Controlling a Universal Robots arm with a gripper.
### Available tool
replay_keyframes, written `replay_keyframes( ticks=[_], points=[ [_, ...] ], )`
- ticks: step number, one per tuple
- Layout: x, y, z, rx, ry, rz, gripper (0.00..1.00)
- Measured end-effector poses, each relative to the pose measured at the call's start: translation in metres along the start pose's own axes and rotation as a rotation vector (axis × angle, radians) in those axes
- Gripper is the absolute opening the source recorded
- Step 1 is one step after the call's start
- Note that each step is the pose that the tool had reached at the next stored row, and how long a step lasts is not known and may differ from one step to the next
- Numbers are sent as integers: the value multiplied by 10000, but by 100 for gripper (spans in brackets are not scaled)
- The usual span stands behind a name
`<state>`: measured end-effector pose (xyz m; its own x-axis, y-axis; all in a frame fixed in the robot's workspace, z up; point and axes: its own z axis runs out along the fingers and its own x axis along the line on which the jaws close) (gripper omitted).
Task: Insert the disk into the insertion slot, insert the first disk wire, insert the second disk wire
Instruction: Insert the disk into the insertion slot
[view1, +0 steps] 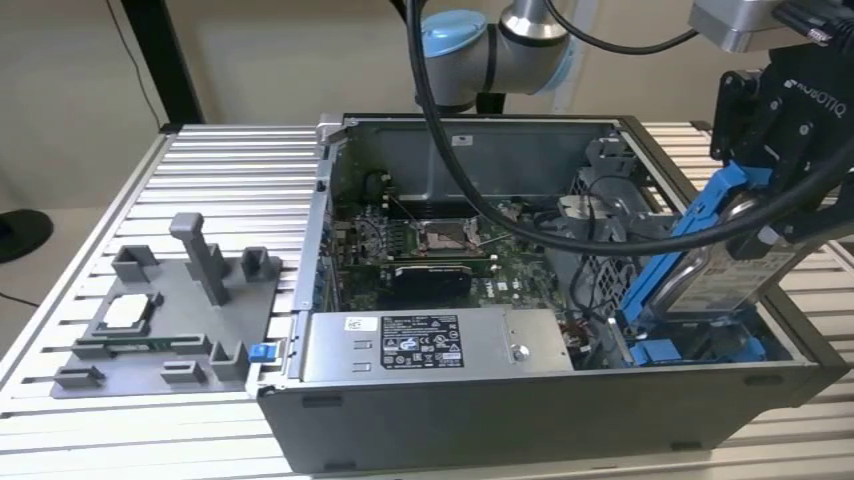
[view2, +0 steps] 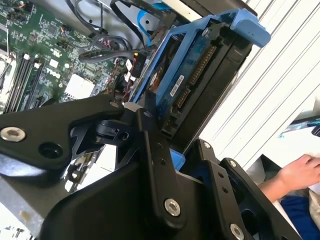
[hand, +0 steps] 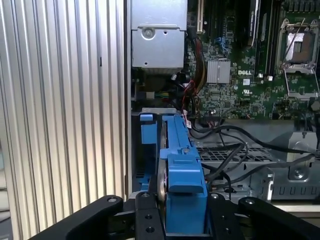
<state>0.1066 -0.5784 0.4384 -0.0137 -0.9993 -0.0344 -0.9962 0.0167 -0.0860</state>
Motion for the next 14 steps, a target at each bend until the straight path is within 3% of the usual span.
replay_keyframes(
  ticks=[6,14],
  points=[
    [19,45,-6,210,-51,-3,0],
    [43,75,-11,259,-56,-4,0]
  ],
)
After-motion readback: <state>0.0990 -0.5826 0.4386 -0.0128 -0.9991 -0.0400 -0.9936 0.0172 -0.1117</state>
